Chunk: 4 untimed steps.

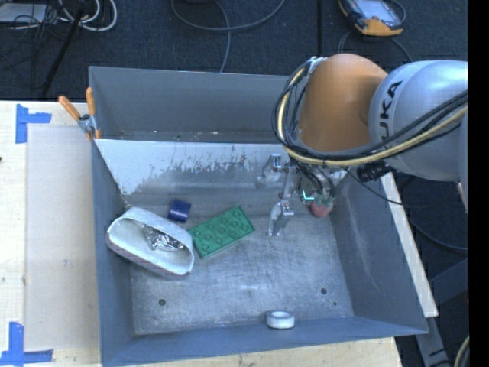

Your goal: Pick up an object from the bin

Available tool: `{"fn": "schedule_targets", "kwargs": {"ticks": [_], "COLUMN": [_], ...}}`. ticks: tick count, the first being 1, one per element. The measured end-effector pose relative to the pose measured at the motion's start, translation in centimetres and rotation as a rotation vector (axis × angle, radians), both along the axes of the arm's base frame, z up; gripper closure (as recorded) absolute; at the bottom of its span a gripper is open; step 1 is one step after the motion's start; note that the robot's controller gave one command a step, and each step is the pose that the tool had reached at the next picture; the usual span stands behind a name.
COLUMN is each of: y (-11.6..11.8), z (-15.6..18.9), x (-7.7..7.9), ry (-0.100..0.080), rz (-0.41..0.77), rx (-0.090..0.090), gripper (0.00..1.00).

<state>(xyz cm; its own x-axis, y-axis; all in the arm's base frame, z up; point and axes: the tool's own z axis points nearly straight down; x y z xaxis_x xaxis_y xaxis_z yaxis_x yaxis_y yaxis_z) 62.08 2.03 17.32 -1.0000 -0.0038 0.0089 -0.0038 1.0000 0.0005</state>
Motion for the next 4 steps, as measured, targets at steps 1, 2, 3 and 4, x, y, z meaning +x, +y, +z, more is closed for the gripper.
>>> {"fn": "schedule_targets", "kwargs": {"ticks": [1, 2, 3, 4], "y": [5.7, 5.6, 5.0, 4.9], "z": [-9.8, -7.2, -6.6, -9.8], "x": [-0.1, -0.7, -1.2, -0.4], "ry": [-0.011, -0.012, -0.008, -0.015], "rz": [0.510, 0.471, 0.460, 0.515], "rx": [0.000, 0.002, 0.003, 0.003], "gripper": [0.00, 0.00, 0.00, 0.00]}}
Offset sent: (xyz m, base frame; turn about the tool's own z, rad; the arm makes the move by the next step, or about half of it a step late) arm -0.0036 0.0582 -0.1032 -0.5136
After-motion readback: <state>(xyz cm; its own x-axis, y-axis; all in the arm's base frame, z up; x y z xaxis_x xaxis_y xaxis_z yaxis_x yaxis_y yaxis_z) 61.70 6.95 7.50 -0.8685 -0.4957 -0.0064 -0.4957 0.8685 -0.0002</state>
